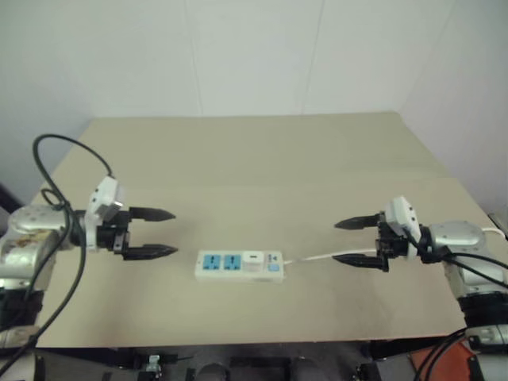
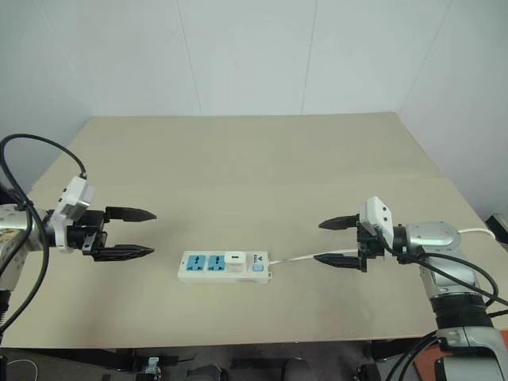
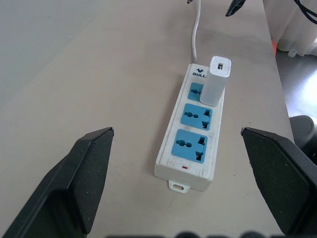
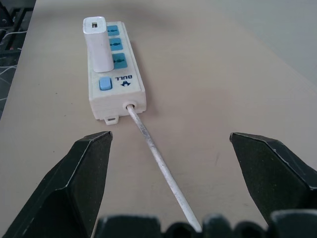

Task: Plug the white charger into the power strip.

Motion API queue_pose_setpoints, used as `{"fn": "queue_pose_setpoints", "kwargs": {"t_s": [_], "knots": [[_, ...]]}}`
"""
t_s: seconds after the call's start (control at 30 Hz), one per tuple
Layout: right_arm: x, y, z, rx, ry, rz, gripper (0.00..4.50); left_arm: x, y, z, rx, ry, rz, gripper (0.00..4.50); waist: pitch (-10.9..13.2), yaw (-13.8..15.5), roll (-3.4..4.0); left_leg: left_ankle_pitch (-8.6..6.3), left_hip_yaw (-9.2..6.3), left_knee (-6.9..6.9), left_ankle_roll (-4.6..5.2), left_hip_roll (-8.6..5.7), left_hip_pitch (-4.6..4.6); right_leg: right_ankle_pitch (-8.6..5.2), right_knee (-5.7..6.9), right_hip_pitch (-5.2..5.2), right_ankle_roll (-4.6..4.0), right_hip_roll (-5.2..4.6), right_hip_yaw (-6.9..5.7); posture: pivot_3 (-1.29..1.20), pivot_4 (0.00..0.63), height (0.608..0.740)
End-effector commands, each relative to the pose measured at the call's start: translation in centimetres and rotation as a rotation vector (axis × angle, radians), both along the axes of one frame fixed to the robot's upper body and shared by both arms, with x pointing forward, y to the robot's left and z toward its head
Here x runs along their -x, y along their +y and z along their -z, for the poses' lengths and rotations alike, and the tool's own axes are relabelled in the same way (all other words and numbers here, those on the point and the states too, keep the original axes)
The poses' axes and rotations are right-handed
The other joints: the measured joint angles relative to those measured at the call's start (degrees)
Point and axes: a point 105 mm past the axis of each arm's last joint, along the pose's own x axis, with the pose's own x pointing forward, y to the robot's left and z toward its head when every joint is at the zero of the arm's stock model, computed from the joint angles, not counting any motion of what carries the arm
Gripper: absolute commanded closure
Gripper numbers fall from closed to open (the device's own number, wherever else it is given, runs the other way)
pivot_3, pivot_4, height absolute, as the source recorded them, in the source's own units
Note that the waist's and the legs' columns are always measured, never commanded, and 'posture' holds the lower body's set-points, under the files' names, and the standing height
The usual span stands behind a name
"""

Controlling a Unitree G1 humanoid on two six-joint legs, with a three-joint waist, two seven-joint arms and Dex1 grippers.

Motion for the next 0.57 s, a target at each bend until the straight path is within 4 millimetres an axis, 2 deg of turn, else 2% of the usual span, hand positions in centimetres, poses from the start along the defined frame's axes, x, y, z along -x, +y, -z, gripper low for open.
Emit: {"fn": "queue_pose_setpoints", "kwargs": {"t_s": [0.03,0.57], "knots": [[0.14,0.14,-1.55,-0.001,-0.051,-0.014,0.03,0.23,-0.17,-1.05,0.004,-0.043,0.008,0.0,0.0,-0.06,0.0,0.0,0.01,0.0,0.0,0.0,0.0,0.0,0.0,0.0,0.0,0.0,0.01,0.0,0.15,0.74],[0.33,0.64,-1.35,0.004,-0.044,-0.009,0.03,-0.04,-1.1,-0.96,0.02,-0.039,0.027,0.0,0.01,-0.03,0.0,0.0,0.05,0.0,0.0,0.01,0.0,0.01,0.01,-0.01,-0.01,0.0,0.01,0.0,0.15,0.74]]}}
